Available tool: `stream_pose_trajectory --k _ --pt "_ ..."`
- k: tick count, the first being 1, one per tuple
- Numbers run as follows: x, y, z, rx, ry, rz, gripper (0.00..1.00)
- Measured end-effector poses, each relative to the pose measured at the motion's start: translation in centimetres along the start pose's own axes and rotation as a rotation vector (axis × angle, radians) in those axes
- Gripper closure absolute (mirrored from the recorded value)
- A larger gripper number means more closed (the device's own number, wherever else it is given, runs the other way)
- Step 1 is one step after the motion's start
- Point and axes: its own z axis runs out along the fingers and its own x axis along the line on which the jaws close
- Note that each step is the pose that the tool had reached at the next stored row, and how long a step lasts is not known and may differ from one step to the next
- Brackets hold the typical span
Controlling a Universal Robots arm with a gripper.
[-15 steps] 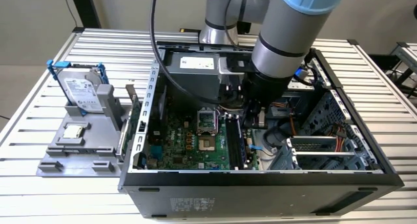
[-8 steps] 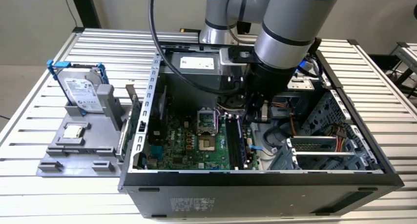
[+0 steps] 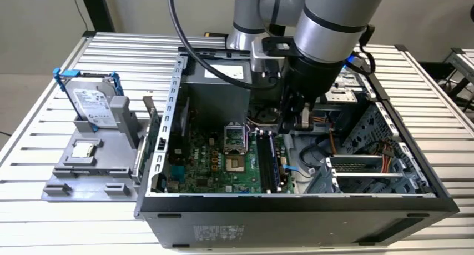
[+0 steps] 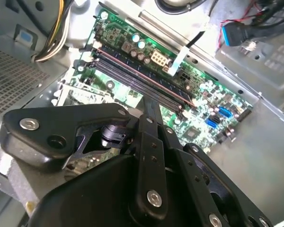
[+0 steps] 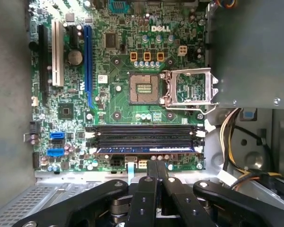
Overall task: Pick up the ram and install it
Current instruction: 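Press down the ram until it locks into place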
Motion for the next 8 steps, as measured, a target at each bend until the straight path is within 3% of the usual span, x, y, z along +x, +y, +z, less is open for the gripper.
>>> stream_pose_trajectory --k 8 --pt "0.0 0.01 -0.04 0.0001 -0.0003 0.0 1.0"
